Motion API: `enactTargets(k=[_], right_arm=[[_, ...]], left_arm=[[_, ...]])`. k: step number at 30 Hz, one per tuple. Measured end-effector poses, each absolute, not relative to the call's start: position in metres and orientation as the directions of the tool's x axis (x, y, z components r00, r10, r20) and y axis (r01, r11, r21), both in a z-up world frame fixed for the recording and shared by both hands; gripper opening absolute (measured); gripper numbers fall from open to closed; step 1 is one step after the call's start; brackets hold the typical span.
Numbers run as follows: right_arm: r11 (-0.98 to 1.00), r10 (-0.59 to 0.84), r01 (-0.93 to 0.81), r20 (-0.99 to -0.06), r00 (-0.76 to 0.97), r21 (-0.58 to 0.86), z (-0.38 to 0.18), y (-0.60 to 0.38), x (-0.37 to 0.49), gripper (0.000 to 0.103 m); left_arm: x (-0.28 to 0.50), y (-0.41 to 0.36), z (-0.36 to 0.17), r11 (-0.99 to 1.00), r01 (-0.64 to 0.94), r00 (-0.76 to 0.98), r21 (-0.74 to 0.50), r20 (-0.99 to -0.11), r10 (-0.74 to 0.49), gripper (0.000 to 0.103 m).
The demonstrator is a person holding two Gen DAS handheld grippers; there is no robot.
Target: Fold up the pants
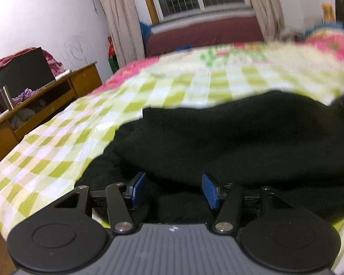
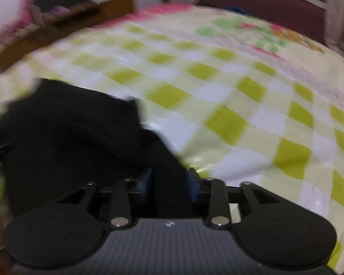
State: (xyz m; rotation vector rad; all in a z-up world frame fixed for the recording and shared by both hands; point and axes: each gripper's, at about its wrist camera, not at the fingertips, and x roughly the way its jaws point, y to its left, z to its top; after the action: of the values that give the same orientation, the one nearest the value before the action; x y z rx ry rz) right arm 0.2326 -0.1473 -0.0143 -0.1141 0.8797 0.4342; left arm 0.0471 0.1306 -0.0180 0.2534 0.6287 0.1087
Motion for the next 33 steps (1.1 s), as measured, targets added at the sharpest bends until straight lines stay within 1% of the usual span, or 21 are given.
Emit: enactTargets(k=[1, 2, 3, 5, 7, 9, 13, 15, 17, 19, 20, 22, 23, 24, 26, 28, 32, 33], right_arm=[[0.927, 0.307, -0.358, -0.776, 0.551, 0.113, -0.017, -0.148, 0.243, 0.037], [0.936, 0.306, -0.323, -0.774, 0.554, 0.138, -0.014, -0.148, 0.246, 0.035], [0.938, 0.309, -0.317, -0.753, 0.581, 0.141, -0.005, -0.147, 0.245, 0.032], [0.937, 0.298, -0.341, -0.698, 0.651, 0.082, 0.017, -0.138, 0.232, 0.032], [0.923, 0.295, -0.384, -0.656, 0.695, 0.009, 0.035, -0.123, 0.217, 0.035], [0.884, 0.361, -0.468, -0.638, 0.680, 0.001, 0.045, -0.102, 0.210, 0.035], [0.773, 0.517, -0.632, -0.635, 0.574, 0.057, 0.045, -0.044, 0.201, 0.033], [0.721, 0.555, -0.690, -0.646, 0.524, 0.060, 0.035, -0.009, 0.201, 0.033], [0.698, 0.542, -0.715, -0.682, 0.491, 0.040, 0.021, 0.029, 0.208, 0.035], [0.687, 0.507, -0.726, -0.699, 0.504, -0.026, 0.005, 0.054, 0.219, 0.045], [0.689, 0.483, -0.723, -0.712, 0.509, -0.050, -0.004, 0.064, 0.225, 0.044], [0.719, 0.480, -0.695, -0.725, 0.494, 0.002, -0.009, 0.073, 0.236, 0.041], [0.728, 0.487, -0.685, -0.720, 0.495, 0.022, -0.006, 0.075, 0.239, 0.032], [0.730, 0.489, -0.683, -0.715, 0.500, 0.022, -0.002, 0.079, 0.241, 0.027], [0.722, 0.481, -0.691, -0.724, 0.495, 0.007, -0.003, 0.087, 0.246, 0.026], [0.705, 0.480, -0.709, -0.741, 0.469, 0.008, -0.009, 0.098, 0.252, 0.021], [0.699, 0.472, -0.715, -0.748, 0.467, -0.006, -0.016, 0.111, 0.249, 0.022], [0.715, 0.481, -0.699, -0.737, 0.474, 0.017, -0.013, 0.106, 0.249, 0.022]], left_arm=[[0.051, 0.130, -0.023, 0.957, -0.026, 0.787, 0.287, -0.585, 0.197, 0.068], [0.052, 0.132, -0.026, 0.957, -0.027, 0.779, 0.290, -0.594, 0.202, 0.068], [0.051, 0.134, -0.025, 0.961, -0.030, 0.782, 0.276, -0.592, 0.194, 0.068], [0.047, 0.141, -0.020, 0.973, -0.029, 0.791, 0.229, -0.590, 0.162, 0.068], [0.044, 0.146, -0.019, 0.980, -0.033, 0.793, 0.196, -0.591, 0.145, 0.068], [0.041, 0.149, -0.019, 0.983, -0.035, 0.799, 0.178, -0.586, 0.134, 0.068], [0.037, 0.157, -0.014, 0.990, -0.049, 0.816, 0.130, -0.567, 0.115, 0.068], [0.034, 0.162, -0.012, 0.992, -0.058, 0.823, 0.110, -0.558, 0.110, 0.068], [0.034, 0.165, -0.012, 0.993, -0.062, 0.822, 0.099, -0.559, 0.107, 0.068], [0.035, 0.167, -0.012, 0.994, -0.061, 0.824, 0.092, -0.557, 0.103, 0.068], [0.036, 0.168, -0.011, 0.994, -0.061, 0.829, 0.088, -0.551, 0.100, 0.068], [0.040, 0.169, -0.010, 0.994, -0.063, 0.840, 0.084, -0.534, 0.098, 0.068], [0.040, 0.170, -0.010, 0.994, -0.068, 0.848, 0.085, -0.521, 0.102, 0.068], [0.043, 0.171, -0.009, 0.994, -0.072, 0.853, 0.082, -0.512, 0.104, 0.068], [0.051, 0.177, -0.008, 0.995, -0.084, 0.854, 0.059, -0.509, 0.103, 0.068], [0.057, 0.182, -0.007, 0.994, -0.104, 0.857, 0.041, -0.503, 0.111, 0.068], [0.061, 0.190, -0.006, 0.990, -0.135, 0.857, 0.033, -0.497, 0.134, 0.068], [0.061, 0.190, -0.005, 0.989, -0.144, 0.856, 0.045, -0.496, 0.147, 0.068]])
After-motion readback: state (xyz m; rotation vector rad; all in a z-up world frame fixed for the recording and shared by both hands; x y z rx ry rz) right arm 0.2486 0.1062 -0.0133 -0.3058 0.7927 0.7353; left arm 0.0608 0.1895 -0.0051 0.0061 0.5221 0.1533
